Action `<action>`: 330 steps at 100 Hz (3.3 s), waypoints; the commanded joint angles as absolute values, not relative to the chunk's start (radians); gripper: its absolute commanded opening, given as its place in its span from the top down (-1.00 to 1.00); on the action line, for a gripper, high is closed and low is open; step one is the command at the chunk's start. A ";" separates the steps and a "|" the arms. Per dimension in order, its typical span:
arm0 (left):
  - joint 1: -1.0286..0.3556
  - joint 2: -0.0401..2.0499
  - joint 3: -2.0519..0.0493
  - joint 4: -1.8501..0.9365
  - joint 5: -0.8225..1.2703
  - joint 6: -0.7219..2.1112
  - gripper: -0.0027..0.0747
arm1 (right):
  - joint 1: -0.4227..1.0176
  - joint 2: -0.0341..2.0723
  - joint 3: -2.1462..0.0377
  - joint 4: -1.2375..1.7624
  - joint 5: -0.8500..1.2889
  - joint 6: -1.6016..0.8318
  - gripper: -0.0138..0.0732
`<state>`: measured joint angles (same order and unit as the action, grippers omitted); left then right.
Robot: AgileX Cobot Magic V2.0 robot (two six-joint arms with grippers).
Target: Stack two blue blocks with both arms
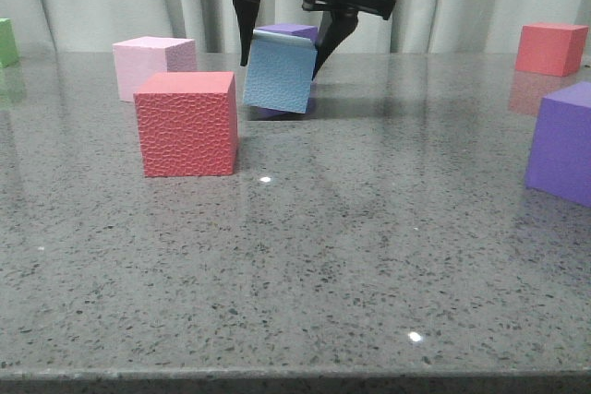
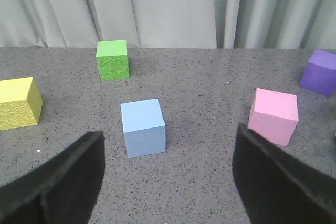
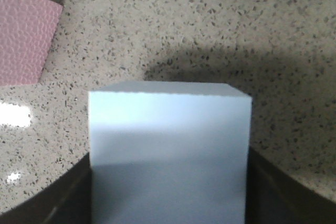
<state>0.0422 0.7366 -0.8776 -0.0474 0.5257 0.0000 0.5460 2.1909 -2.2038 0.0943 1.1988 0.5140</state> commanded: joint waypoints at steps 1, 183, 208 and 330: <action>0.045 0.737 -0.912 -0.059 0.444 -0.006 -0.34 | 0.544 2.131 -2.238 0.103 1.181 0.502 -0.29; 0.157 1.486 -1.480 -0.085 0.793 -0.052 -0.32 | 0.809 1.514 -1.850 -0.204 0.972 0.452 -0.65; 0.157 1.587 -1.549 -0.090 0.793 -0.015 -0.35 | 0.809 1.310 -1.558 -0.204 0.838 0.460 -0.65; 0.153 1.817 -1.658 -0.145 0.871 -0.032 -0.53 | 0.809 1.200 -1.420 -0.189 0.807 0.461 -0.65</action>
<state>0.1568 1.8643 -1.6232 -0.1291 0.9037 -0.0240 0.8088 1.2322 -1.3977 -0.1739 0.8716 0.4629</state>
